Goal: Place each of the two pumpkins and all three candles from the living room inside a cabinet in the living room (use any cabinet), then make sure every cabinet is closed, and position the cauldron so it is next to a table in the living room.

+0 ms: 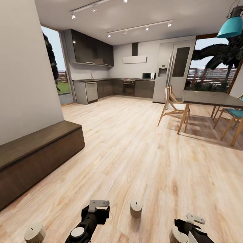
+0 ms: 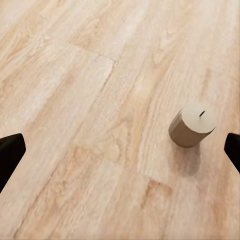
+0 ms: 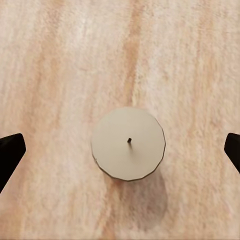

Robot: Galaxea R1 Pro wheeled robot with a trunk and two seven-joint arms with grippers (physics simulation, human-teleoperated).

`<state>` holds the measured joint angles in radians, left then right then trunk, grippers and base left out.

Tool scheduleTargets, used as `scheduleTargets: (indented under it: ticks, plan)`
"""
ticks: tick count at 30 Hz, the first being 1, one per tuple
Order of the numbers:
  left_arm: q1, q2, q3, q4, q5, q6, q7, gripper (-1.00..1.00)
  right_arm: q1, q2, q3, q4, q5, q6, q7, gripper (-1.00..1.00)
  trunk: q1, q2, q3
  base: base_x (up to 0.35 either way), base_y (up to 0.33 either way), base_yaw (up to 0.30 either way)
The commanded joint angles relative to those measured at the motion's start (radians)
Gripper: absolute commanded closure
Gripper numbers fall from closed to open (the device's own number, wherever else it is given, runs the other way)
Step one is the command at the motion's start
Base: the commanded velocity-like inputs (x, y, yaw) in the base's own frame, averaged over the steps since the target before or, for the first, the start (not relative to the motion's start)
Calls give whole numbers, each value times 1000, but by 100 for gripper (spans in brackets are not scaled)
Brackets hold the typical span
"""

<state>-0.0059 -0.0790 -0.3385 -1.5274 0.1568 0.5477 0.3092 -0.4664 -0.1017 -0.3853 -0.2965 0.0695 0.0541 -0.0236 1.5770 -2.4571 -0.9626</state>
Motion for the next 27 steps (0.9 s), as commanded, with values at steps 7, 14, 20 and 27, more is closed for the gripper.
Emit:
scheduleTargets:
  ticks: [7,14,20,27]
  plan:
    - [0,1,-3,-1,10,2,10,-100,0,1,-4,-1,7,4,-1,-100,23,-43,-24,0,0,0]
    - [1,1,-4,-3,10,0,10,-100,0,1,-5,-1,7,3,-1,-100,27,-45,-51,0,0,0]
    - [17,1,-3,-20,10,0,12,-100,-5,-6,-5,-3,7,7,-15,-100,27,-45,-55,0,0,0]
    - [22,1,-4,-23,10,2,16,-100,-7,-6,-4,-1,7,8,-38,-100,27,-45,-55,8,0,0]
